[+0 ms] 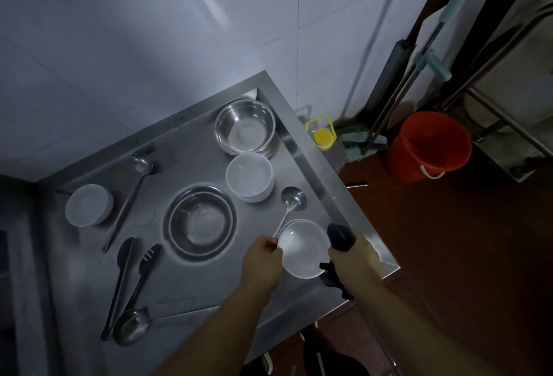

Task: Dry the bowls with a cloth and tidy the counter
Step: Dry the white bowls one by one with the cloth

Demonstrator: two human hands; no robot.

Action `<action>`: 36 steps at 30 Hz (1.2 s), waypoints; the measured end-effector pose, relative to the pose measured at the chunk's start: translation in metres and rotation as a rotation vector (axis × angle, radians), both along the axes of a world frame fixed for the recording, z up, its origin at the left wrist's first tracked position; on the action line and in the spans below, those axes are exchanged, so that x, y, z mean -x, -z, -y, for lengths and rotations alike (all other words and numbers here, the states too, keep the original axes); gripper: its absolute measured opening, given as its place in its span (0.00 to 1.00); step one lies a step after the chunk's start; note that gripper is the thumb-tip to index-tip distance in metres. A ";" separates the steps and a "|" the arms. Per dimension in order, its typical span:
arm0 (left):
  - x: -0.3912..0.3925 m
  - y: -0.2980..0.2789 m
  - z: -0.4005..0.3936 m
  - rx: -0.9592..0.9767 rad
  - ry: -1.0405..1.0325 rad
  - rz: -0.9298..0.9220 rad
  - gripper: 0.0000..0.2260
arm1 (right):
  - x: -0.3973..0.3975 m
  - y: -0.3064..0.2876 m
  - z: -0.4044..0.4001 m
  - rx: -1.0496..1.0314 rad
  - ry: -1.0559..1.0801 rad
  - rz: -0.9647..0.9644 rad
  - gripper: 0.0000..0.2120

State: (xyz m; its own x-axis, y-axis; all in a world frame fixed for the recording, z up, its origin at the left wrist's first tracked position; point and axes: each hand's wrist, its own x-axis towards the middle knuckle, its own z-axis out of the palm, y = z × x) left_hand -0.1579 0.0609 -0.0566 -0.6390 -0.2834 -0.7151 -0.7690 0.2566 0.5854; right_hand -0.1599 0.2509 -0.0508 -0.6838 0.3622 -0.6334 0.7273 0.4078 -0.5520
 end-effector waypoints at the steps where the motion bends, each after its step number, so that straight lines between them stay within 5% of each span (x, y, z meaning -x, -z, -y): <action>1: 0.001 0.001 0.000 0.005 -0.002 0.002 0.08 | 0.002 0.000 0.001 -0.008 -0.010 -0.004 0.20; 20: -0.006 -0.034 0.056 0.180 0.098 -0.070 0.16 | 0.034 -0.053 -0.007 -0.156 -0.332 -0.254 0.08; 36: -0.068 -0.045 0.279 0.466 0.139 -0.034 0.17 | 0.045 -0.066 0.241 -0.182 -1.000 -0.347 0.12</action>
State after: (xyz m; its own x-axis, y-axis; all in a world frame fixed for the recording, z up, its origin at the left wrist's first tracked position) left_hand -0.0903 -0.2186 -0.0118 -0.7146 -0.4787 -0.5101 -0.6910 0.5966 0.4081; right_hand -0.2050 0.0103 0.0150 -0.8546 -0.3919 -0.3406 -0.1667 0.8284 -0.5347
